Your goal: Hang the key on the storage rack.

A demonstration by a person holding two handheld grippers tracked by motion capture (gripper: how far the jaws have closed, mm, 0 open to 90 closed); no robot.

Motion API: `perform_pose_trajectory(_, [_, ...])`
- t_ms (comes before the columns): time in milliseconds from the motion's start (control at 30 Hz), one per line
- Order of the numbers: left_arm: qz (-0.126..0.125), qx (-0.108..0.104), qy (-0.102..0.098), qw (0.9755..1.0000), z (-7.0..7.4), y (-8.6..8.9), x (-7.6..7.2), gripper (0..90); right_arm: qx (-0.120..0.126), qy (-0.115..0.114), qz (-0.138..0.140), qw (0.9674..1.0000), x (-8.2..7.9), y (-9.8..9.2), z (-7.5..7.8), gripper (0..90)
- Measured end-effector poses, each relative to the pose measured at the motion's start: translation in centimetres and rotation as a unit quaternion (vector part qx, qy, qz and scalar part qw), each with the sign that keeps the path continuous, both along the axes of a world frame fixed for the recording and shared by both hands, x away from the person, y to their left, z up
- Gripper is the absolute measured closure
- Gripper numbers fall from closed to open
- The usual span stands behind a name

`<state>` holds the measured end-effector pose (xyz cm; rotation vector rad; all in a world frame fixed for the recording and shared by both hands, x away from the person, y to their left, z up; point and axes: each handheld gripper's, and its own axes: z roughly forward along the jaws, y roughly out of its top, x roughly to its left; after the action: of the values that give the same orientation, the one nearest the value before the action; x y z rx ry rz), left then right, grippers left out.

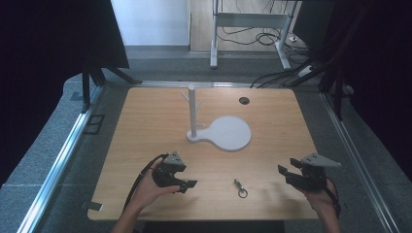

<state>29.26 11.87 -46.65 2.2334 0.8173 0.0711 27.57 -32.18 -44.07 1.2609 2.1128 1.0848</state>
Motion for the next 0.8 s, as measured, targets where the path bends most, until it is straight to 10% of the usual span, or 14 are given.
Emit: perform_pose_trajectory(800, [-0.013, -0.005, -0.007, 0.9999, 0.7, -0.1, -0.4, 26.8, -0.083, 0.070, 0.082, 0.9907, 1.7, 5.7, 2.8, 49.3])
